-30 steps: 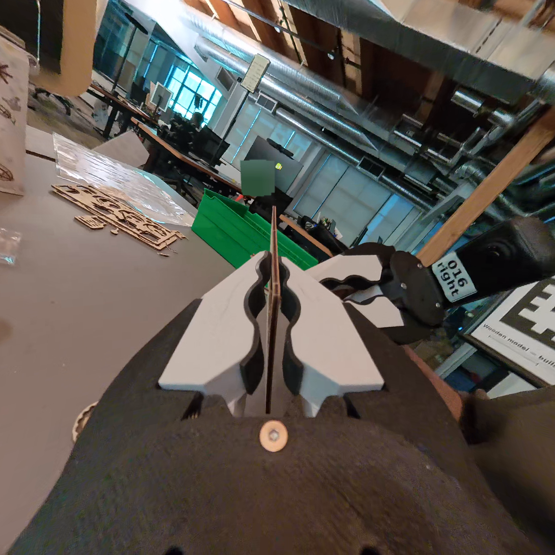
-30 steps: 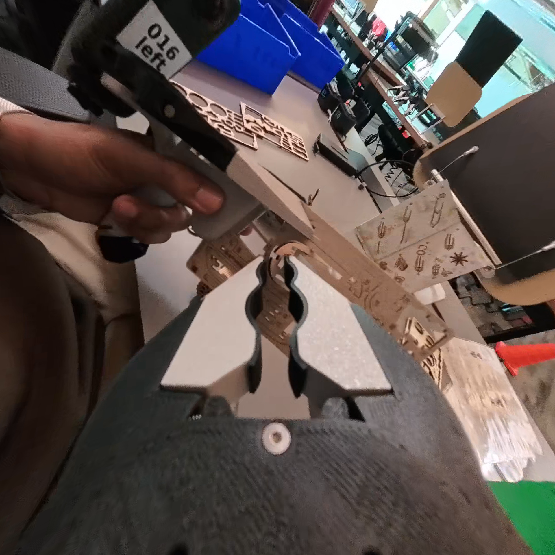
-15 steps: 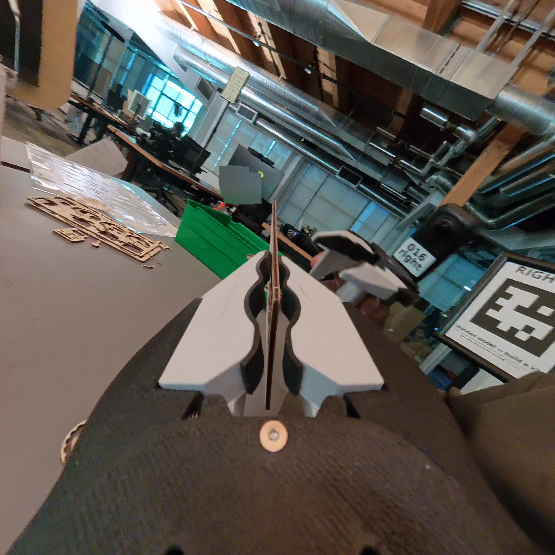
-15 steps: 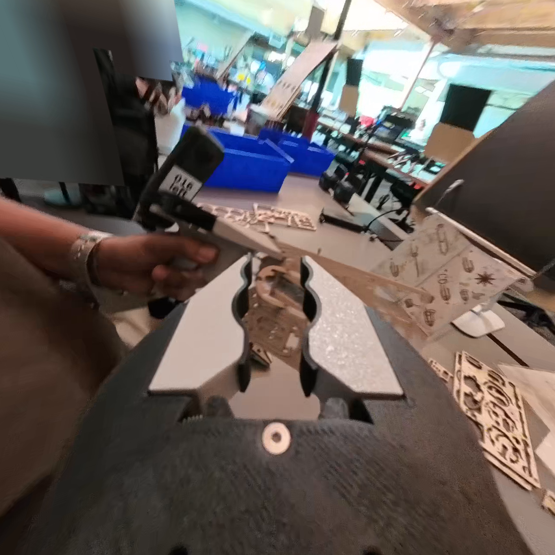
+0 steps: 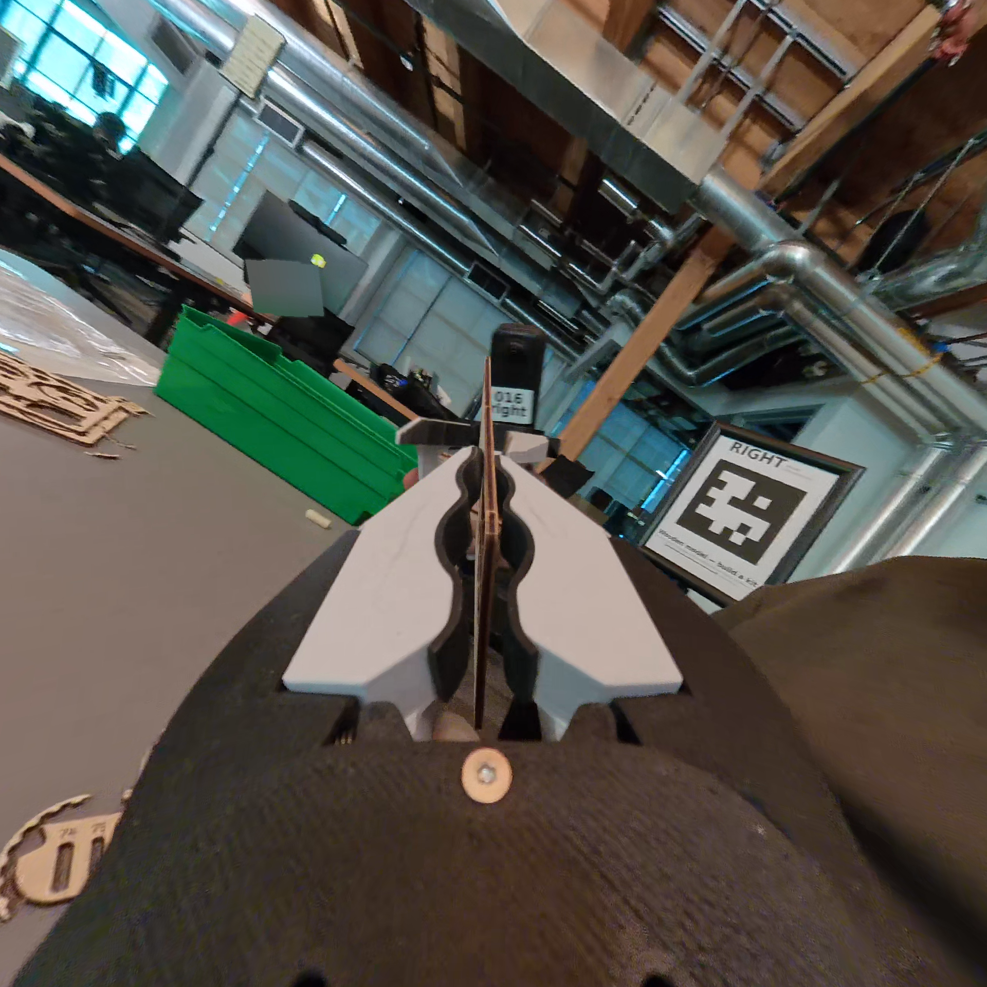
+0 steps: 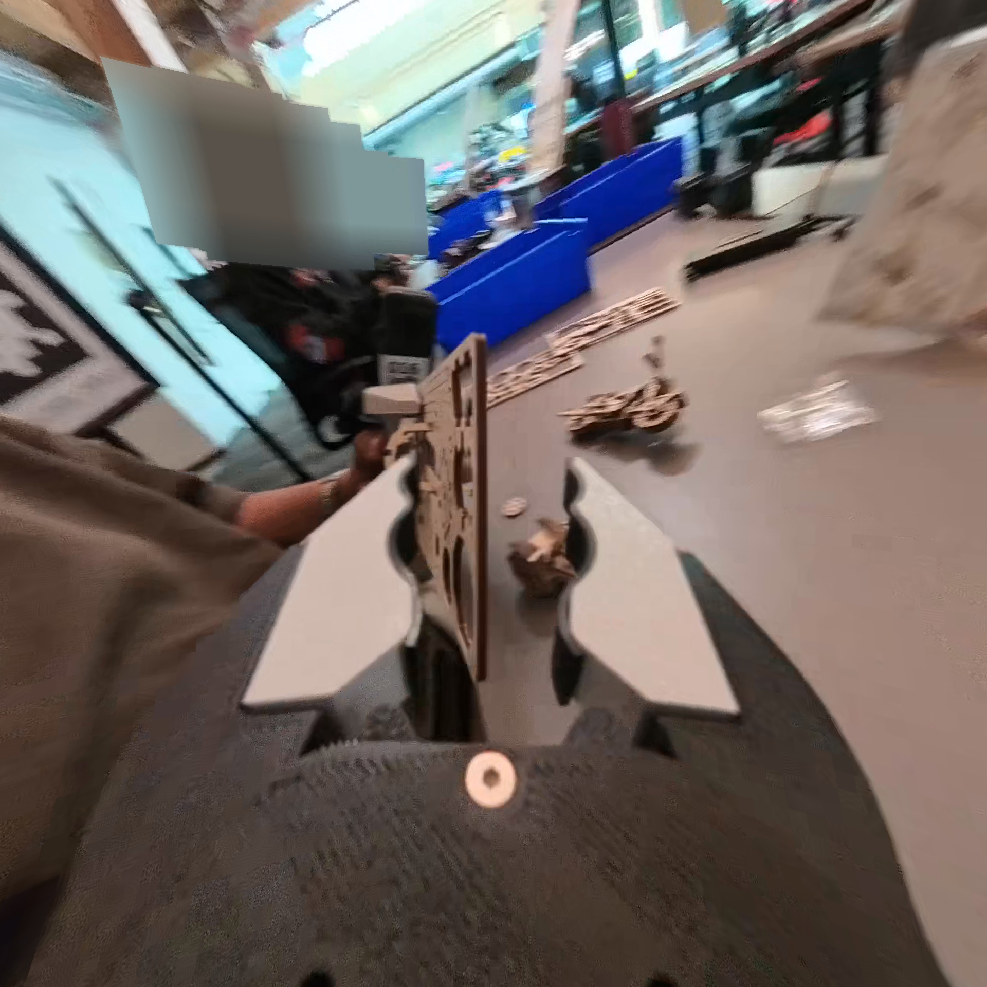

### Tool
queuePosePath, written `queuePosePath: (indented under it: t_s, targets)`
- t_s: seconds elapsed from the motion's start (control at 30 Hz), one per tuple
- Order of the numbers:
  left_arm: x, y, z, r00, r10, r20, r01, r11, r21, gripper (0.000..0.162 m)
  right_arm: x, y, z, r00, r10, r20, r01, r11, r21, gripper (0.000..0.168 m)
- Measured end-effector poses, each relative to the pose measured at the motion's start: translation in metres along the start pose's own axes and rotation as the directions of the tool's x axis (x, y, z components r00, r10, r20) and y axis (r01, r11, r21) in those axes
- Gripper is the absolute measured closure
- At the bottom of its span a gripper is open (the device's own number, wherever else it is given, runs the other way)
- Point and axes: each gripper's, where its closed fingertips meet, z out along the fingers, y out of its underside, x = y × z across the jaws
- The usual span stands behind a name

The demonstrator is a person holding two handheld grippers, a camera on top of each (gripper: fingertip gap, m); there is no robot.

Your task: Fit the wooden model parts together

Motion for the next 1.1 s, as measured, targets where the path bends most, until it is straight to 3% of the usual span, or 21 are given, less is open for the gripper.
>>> queuePosePath:
  t_s: [0.07, 0.1, 0.2, 0.27, 0.43, 0.53, 0.6, 0.7, 1.1]
  targets:
    - [-0.004, 0.002, 0.0, 1.0, -0.021, 0.013, 0.021, 1.0, -0.002, 0.162, -0.01, 0.004, 0.002, 0.993, 0.039, 0.108, -0.039, 0.999, 0.002, 0.157]
    - [-0.006, 0.001, -0.001, 1.0, -0.022, 0.02, 0.022, 1.0, 0.008, 0.162, -0.014, 0.005, 0.003, 0.988, 0.054, 0.146, -0.055, 0.998, 0.004, 0.167]
    - [-0.012, -0.002, -0.003, 0.998, -0.036, 0.045, 0.033, 0.998, 0.046, 0.157, -0.014, 0.004, 0.005, 0.985, 0.072, 0.156, -0.076, 0.997, 0.019, 0.167]
    - [-0.018, -0.005, -0.005, 0.996, -0.023, 0.089, 0.016, 0.997, 0.073, 0.139, -0.012, -0.001, 0.004, 0.987, 0.074, 0.143, -0.083, 0.995, 0.054, 0.168]
    - [-0.022, 0.007, -0.001, 0.987, 0.063, 0.149, -0.061, 0.998, -0.017, 0.118, -0.002, -0.011, 0.0, 0.993, 0.091, 0.075, -0.1, 0.987, 0.127, 0.168]
    - [-0.028, 0.012, 0.0, 0.969, 0.127, 0.213, -0.118, 0.992, -0.055, 0.123, -0.002, -0.013, -0.001, 0.995, 0.082, 0.061, -0.09, 0.987, 0.136, 0.168]
    - [-0.03, 0.011, -0.001, 0.964, 0.129, 0.231, -0.12, 0.991, -0.052, 0.137, -0.005, -0.015, -0.002, 0.993, 0.085, 0.077, -0.095, 0.986, 0.14, 0.167]
    - [-0.03, 0.009, -0.002, 0.968, 0.107, 0.226, -0.1, 0.994, -0.042, 0.147, -0.006, -0.014, -0.001, 0.994, 0.078, 0.07, -0.087, 0.987, 0.137, 0.168]
    - [-0.029, 0.007, -0.002, 0.957, 0.139, 0.255, -0.139, 0.99, -0.021, 0.146, -0.001, -0.017, 0.0, 0.994, 0.1, 0.051, -0.107, 0.98, 0.17, 0.168]
